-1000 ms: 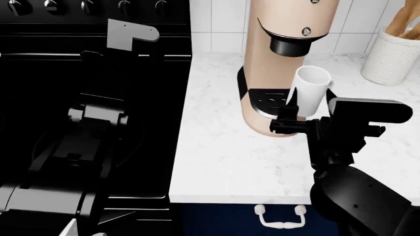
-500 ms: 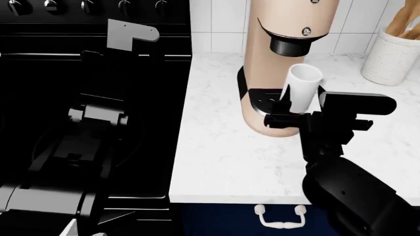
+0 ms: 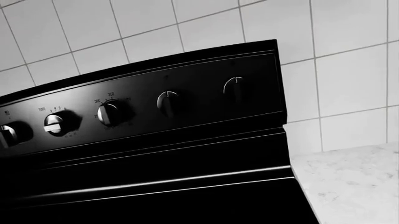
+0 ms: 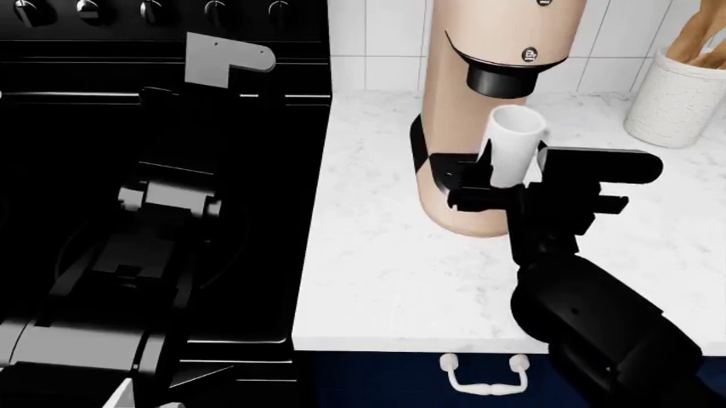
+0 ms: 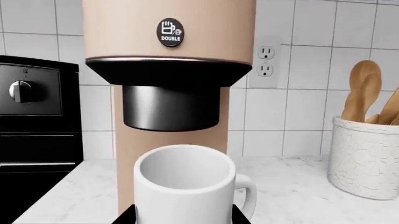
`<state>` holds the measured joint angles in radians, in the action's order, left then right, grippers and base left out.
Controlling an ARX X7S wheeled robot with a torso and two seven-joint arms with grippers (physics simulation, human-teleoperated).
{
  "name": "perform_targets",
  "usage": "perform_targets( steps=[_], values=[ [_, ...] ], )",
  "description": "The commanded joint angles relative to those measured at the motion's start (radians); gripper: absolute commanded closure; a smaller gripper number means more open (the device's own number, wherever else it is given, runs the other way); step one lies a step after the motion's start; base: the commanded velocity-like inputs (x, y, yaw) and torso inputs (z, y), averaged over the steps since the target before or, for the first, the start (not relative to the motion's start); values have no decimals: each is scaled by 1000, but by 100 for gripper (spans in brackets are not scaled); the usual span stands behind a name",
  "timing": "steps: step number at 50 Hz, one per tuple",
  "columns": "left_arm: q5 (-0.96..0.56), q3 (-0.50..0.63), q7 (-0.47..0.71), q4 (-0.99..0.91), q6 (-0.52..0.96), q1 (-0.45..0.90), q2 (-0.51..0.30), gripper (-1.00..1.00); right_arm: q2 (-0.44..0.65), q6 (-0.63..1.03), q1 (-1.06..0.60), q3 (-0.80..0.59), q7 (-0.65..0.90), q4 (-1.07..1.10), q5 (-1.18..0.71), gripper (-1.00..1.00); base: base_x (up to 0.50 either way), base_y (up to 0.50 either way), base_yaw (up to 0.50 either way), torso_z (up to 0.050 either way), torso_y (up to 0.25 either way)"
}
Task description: Pick the mug from the cabinet, place it under the coffee machine dispenser, and press the start button.
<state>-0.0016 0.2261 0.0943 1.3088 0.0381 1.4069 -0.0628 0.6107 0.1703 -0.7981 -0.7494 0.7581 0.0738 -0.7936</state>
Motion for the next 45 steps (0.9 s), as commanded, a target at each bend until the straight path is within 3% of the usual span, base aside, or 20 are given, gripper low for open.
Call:
perform_targets(
  steps=[1, 45],
  values=[
    [0, -1, -1, 0, 1, 0, 0, -100, -32, 5, -29, 1, -29, -56, 33, 100, 0, 0, 0, 0, 0],
    [1, 7, 2, 0, -8, -1, 0, -100, -146, -35, -96, -5, -106, -288, 71, 100, 0, 0, 0, 0, 0]
  ],
)
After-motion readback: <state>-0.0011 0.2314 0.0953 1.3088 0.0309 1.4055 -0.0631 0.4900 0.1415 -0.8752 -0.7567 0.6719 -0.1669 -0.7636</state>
